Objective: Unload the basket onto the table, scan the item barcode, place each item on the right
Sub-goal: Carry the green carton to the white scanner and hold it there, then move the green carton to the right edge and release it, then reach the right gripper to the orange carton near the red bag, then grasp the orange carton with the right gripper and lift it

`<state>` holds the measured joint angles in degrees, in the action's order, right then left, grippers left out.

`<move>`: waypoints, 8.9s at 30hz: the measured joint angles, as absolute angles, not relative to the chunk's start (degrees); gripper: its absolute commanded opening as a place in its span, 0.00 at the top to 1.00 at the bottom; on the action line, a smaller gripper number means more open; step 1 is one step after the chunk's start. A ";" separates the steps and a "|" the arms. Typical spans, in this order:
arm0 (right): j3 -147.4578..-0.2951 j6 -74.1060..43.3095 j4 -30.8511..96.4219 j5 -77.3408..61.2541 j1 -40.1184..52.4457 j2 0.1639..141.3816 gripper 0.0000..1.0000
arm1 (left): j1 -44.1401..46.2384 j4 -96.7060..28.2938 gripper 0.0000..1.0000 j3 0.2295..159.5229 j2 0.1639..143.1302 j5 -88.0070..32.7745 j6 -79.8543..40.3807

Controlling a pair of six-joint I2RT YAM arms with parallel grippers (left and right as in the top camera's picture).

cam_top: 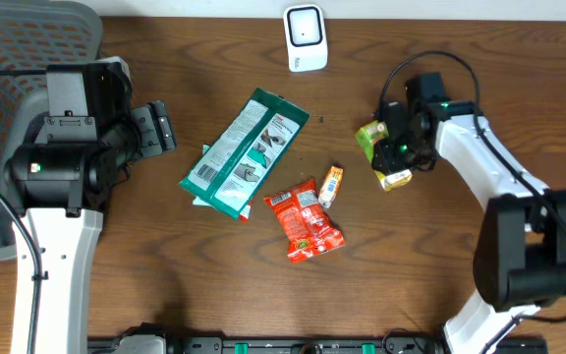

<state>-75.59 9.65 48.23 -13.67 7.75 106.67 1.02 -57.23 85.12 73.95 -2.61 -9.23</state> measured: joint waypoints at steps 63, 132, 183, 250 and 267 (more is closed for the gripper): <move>-134.19 -64.07 1.63 -52.12 11.51 154.43 0.62 | 1.02 -57.23 0.17 85.14 73.95 -2.61 -9.23; -118.26 -8.25 81.97 10.59 -11.03 124.75 0.60 | 1.02 -57.23 0.17 85.14 73.95 -2.61 -9.23; -101.19 -13.69 71.57 -26.76 7.18 119.72 0.29 | 1.02 -57.23 0.17 85.14 73.95 -2.61 -9.23; -92.47 -19.16 66.81 -0.73 8.73 119.72 0.57 | 1.02 -57.23 0.17 85.14 73.95 -2.61 -9.23; -92.47 -24.86 65.01 -1.91 18.50 119.72 0.37 | 1.02 -57.23 0.17 85.14 73.95 -2.61 -9.23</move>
